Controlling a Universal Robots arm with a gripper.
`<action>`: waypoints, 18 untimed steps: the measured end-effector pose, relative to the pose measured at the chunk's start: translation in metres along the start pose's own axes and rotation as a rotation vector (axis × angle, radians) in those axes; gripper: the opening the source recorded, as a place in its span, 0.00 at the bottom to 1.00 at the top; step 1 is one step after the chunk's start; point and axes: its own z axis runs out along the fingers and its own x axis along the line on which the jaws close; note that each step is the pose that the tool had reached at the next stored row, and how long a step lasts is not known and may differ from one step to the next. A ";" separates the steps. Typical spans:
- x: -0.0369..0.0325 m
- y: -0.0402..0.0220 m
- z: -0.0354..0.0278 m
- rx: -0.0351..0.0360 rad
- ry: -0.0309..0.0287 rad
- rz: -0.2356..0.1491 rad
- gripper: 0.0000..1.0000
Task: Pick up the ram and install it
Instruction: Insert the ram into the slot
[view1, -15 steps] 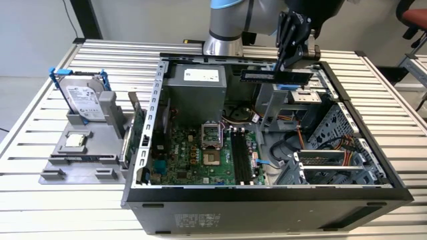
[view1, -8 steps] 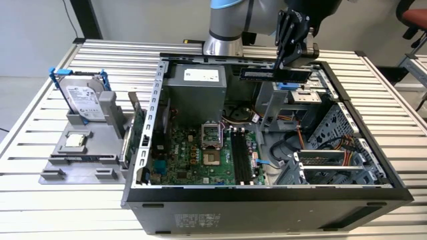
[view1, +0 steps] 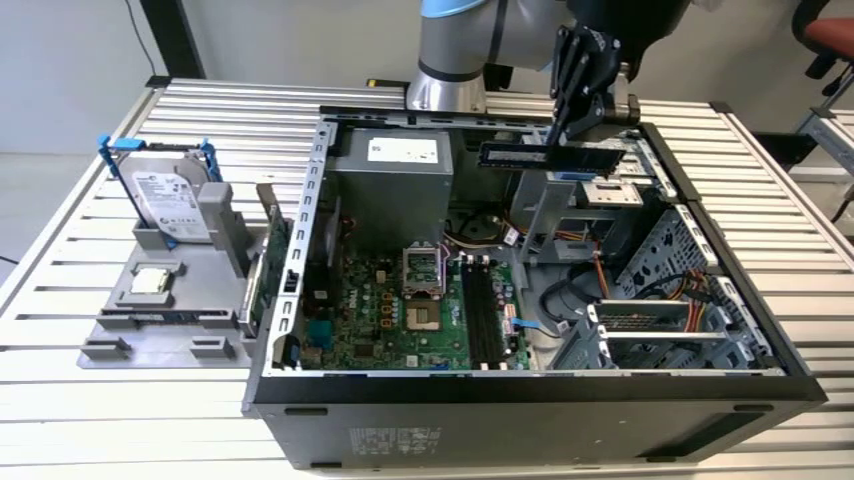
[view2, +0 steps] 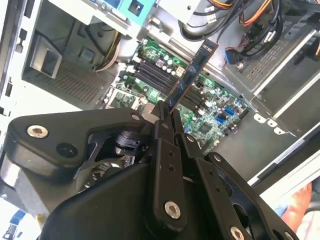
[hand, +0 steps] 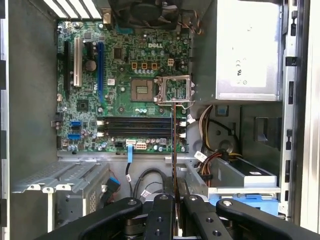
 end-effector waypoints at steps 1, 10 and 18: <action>0.0018 0.0007 0.0000 0.0000 0.0000 0.000 0.00; 0.0097 0.0026 -0.0001 -0.0001 0.0000 0.000 0.00; 0.0098 0.0026 -0.0001 -0.0003 0.0000 0.000 0.00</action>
